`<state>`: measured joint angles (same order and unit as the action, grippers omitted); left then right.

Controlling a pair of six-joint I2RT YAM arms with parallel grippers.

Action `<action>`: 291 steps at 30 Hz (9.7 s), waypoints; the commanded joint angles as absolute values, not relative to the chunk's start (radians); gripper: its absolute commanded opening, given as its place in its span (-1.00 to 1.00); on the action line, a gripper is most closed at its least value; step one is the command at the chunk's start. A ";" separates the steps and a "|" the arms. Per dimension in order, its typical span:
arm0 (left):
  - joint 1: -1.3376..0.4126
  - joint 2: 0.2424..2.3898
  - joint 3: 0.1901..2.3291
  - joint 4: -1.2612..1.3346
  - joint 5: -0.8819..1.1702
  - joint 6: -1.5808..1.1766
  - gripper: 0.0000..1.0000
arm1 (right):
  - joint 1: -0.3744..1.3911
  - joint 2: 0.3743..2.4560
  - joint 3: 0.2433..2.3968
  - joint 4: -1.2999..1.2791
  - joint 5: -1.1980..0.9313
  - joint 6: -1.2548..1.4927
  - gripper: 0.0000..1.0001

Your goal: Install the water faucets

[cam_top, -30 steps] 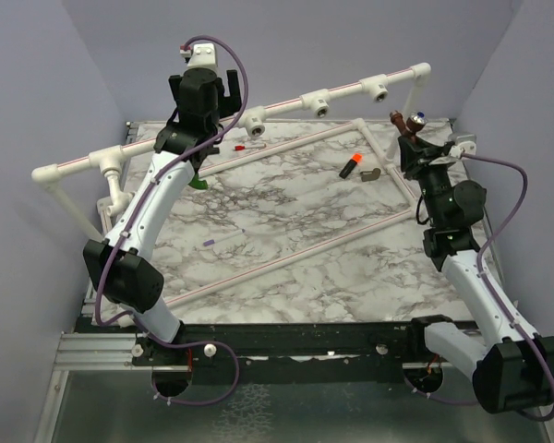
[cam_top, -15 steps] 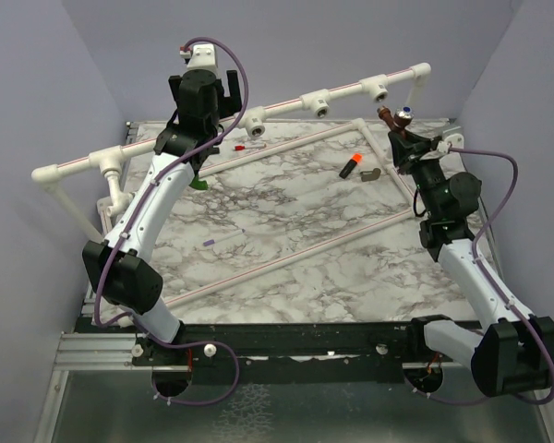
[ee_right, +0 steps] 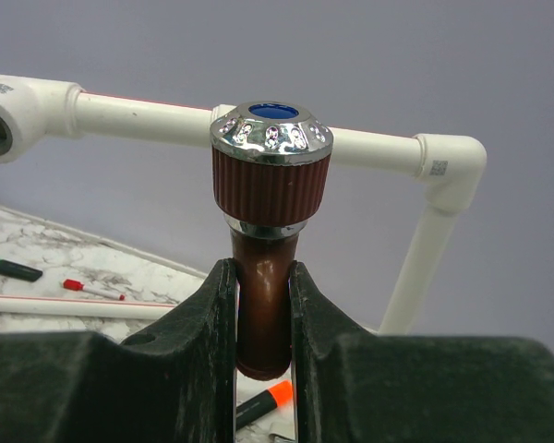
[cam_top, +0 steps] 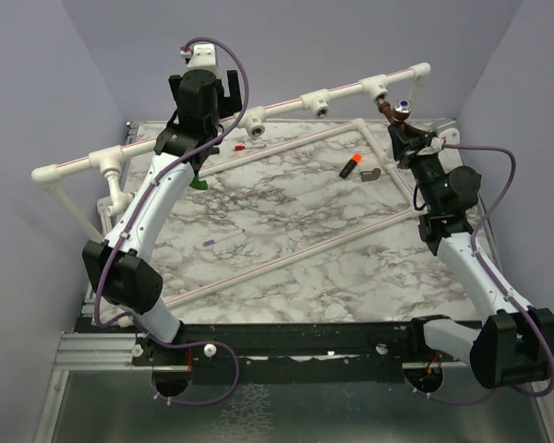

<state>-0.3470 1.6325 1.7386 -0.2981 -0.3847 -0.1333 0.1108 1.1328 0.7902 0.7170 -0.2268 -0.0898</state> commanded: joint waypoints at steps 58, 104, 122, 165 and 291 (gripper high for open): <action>-0.350 1.614 1.700 -0.357 -0.375 -0.108 0.89 | 0.115 1.249 0.809 0.833 -0.319 -0.165 -0.99; -0.350 1.615 1.707 -0.368 -0.370 -0.111 0.89 | 0.115 1.218 0.867 0.648 -0.136 1.247 -0.99; -0.351 1.621 1.712 -0.373 -0.365 -0.108 0.89 | 0.115 1.184 0.913 0.507 -0.167 1.590 -0.99; -0.356 1.623 1.715 -0.376 -0.370 -0.102 0.90 | 0.115 1.137 0.933 0.453 -0.155 1.540 -0.25; -0.360 1.629 1.704 -0.371 -0.394 -0.075 0.90 | 0.117 1.230 0.879 0.761 -0.396 -0.524 -0.81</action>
